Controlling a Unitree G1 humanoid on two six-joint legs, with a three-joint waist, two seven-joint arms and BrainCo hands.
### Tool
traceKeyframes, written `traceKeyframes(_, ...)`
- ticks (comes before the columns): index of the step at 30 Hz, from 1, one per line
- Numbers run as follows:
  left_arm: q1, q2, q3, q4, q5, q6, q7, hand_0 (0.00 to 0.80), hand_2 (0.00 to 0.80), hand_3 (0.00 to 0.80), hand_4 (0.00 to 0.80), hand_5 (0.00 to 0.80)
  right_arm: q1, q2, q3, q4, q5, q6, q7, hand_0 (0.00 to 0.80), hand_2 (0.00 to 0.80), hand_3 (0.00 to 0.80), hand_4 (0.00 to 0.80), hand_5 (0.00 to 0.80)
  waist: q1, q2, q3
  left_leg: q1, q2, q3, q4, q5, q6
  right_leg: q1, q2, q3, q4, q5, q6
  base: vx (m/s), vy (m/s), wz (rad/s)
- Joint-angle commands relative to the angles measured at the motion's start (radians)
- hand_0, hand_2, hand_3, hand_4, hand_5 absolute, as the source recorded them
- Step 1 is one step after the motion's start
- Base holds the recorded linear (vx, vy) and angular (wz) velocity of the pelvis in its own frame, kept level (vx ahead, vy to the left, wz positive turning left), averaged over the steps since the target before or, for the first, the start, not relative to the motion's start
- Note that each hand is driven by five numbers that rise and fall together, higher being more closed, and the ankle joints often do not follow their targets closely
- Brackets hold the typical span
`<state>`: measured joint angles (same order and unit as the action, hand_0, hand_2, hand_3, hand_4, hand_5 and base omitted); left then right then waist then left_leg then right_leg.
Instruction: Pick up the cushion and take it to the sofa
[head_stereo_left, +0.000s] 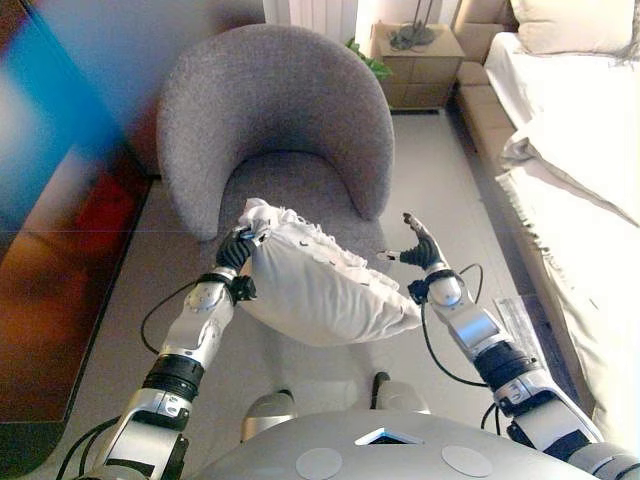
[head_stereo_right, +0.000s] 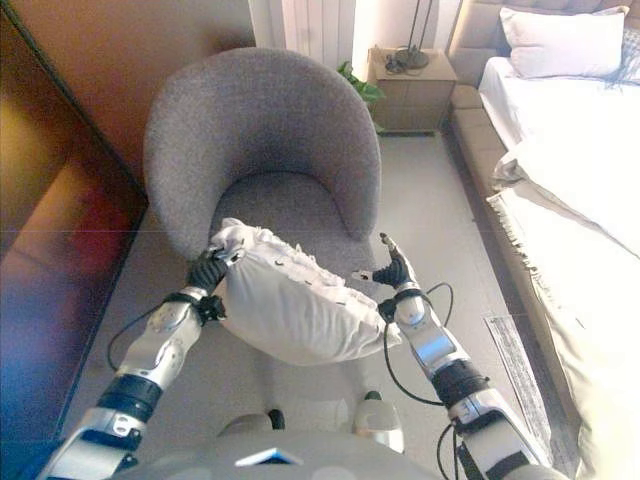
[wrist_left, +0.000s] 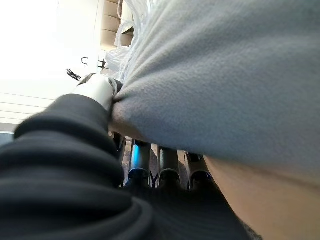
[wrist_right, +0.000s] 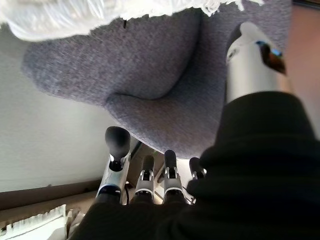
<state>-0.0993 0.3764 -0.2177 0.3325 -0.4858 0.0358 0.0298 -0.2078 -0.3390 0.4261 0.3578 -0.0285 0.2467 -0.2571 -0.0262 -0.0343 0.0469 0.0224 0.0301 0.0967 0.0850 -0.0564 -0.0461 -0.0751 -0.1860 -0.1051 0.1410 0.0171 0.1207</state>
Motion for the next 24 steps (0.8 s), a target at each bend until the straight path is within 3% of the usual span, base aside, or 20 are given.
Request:
traceKeyframes(1, -0.21, -0.004, -0.025, -0.156, -0.003, -0.071, -0.012, 0.8, 0.8, 0.8, 0.8, 0.8, -0.105, 0.015, 0.033, 0.036, -0.032, 0.031, -0.004, 0.0, 0.0, 0.0, 0.0, 0.0, 0.034, 0.044, -0.016, -0.003, -0.088, -0.01, -0.032, 0.011, 0.075, 0.027, 0.008, 0.004, 0.153, 0.05, 0.006, 0.0, 0.0, 0.0)
traceKeyframes(9, -0.255, -0.02, -0.058, -0.171, -0.004, -0.041, -0.038, 0.8, 0.8, 0.8, 0.8, 0.8, -0.175, 0.075, 0.1, 0.112, -0.017, 0.14, 0.071, 0.0, 0.0, 0.0, 0.0, 0.0, 0.054, 0.042, -0.019, 0.005, -0.088, -0.023, -0.04, 0.013, 0.076, 0.036, 0.009, -0.012, 0.153, 0.029, 0.004, -0.005, -0.019, 0.08)
traceKeyframes(17, -0.283, -0.028, -0.092, -0.149, 0.005, -0.02, -0.047, 0.8, 0.8, 0.8, 0.8, 0.8, -0.213, 0.121, 0.147, 0.139, 0.0, 0.195, 0.196, 0.0, 0.0, 0.0, 0.0, 0.0, 0.066, 0.032, -0.028, 0.012, -0.083, -0.024, -0.043, 0.014, 0.073, 0.051, 0.011, -0.024, 0.146, 0.014, 0.004, 0.022, -0.026, 0.09)
traceKeyframes(24, -0.285, -0.035, -0.097, -0.153, 0.012, -0.02, -0.028, 0.8, 0.8, 0.8, 0.8, 0.8, -0.174, 0.143, 0.193, 0.143, -0.051, 0.253, 0.238, 0.0, 0.0, 0.0, 0.0, 0.0, 0.059, 0.037, -0.024, 0.005, -0.083, -0.023, -0.041, 0.015, 0.076, 0.039, 0.013, -0.024, 0.155, 0.0, 0.003, 0.0, 0.0, 0.0)
